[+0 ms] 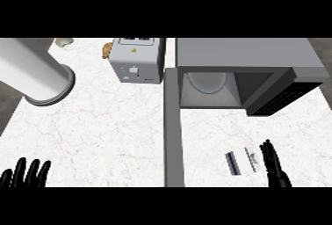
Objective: Pick up the milk, place it into the microwave and close the microwave
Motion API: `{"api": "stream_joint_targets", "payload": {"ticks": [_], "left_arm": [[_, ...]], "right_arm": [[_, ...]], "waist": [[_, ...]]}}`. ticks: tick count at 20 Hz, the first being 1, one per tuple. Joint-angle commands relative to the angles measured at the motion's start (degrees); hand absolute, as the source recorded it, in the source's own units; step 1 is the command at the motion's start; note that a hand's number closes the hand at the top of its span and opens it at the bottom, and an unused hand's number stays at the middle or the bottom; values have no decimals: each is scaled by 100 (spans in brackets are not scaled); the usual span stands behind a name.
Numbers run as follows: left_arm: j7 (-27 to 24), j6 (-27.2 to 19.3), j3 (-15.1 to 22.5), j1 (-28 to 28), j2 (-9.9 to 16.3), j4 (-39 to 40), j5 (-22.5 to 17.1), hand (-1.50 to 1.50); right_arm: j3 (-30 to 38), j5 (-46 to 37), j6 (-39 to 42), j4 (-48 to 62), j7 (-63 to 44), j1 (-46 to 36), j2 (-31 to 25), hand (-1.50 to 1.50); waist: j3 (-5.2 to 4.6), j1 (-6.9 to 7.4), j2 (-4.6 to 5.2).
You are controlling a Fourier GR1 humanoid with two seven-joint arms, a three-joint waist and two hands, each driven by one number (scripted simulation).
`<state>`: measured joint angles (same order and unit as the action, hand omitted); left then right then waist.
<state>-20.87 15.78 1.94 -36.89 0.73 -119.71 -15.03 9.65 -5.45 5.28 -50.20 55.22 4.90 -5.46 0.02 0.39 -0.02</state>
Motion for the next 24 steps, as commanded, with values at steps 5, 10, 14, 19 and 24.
{"api": "stream_joint_targets", "payload": {"ticks": [5,10,14,19,24], "left_arm": [[0,-87,-30,208,-71,153,89,-150],[-37,122,67,-102,-68,61,1,-150],[-374,-19,156,-128,-66,278,176,-150],[-75,19,-86,117,-67,219,17,-150],[-292,371,-202,-207,36,78,-140,-150]], "right_arm": [[104,-110,-233,1199,691,-891,6,-150],[-63,-203,-124,1293,1019,-736,70,-150],[79,24,84,1511,935,-833,42,-150],[162,9,-292,1586,617,-1293,45,-150],[99,-456,-1325,1636,826,-1445,133,150]], "waist": [[2,4,4],[2,2,2],[3,8,4],[3,4,9],[4,50,9]]}}
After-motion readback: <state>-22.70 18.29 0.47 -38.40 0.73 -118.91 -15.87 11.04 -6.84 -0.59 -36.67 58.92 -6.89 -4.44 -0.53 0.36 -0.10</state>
